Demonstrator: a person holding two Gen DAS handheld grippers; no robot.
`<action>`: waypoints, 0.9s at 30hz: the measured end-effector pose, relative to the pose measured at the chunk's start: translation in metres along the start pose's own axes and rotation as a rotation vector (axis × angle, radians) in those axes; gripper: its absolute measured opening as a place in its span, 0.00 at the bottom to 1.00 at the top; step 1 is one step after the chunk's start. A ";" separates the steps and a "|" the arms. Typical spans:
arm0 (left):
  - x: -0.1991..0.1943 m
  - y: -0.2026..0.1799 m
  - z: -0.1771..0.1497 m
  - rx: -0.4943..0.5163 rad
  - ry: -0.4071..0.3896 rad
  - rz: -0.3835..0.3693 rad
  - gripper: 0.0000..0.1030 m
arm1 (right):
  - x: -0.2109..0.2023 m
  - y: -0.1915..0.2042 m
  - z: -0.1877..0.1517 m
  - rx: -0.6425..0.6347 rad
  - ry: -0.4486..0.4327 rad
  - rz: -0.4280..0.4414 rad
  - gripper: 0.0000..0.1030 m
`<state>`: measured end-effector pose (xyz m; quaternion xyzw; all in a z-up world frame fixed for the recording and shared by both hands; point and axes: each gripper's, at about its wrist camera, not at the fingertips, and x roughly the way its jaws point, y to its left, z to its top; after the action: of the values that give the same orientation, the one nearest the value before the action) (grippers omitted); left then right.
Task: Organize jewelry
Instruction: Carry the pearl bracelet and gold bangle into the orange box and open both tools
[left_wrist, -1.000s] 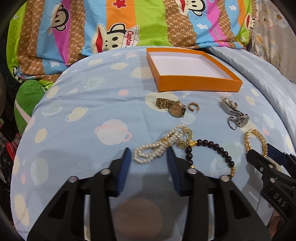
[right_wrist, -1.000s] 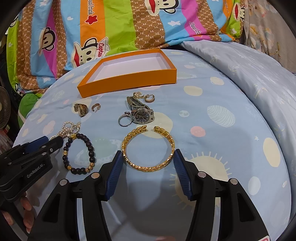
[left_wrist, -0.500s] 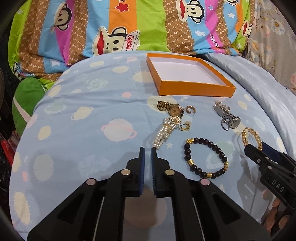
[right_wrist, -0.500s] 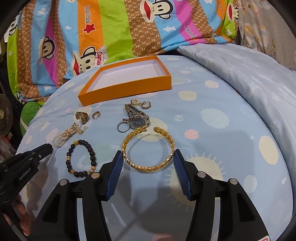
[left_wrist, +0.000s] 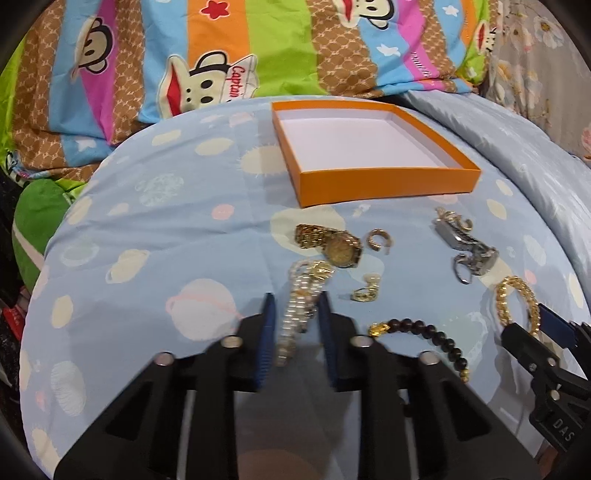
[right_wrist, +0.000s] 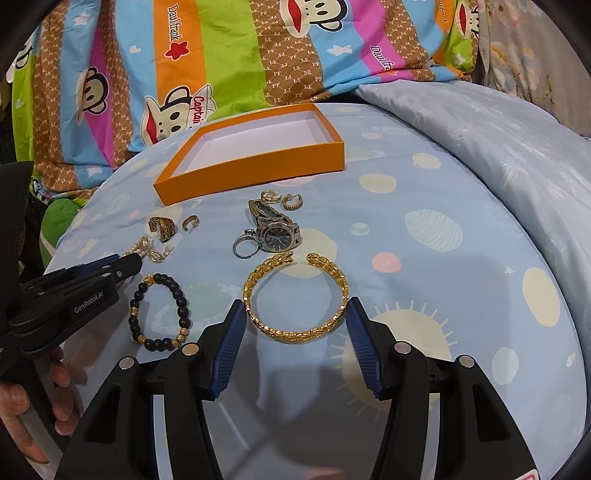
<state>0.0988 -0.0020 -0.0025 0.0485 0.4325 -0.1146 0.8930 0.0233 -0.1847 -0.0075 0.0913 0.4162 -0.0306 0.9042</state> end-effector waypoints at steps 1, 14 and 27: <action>-0.001 -0.001 -0.001 0.003 -0.002 -0.004 0.12 | 0.000 0.000 0.000 0.000 0.000 0.000 0.53; -0.082 0.005 0.014 0.006 -0.164 -0.051 0.12 | -0.030 0.000 0.019 -0.009 -0.096 0.061 0.53; -0.045 -0.001 0.122 -0.033 -0.220 -0.048 0.12 | 0.011 -0.001 0.144 -0.030 -0.173 0.071 0.53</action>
<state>0.1643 -0.0183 0.1086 0.0103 0.3346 -0.1334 0.9328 0.1379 -0.2135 0.0761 0.0894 0.3336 0.0000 0.9385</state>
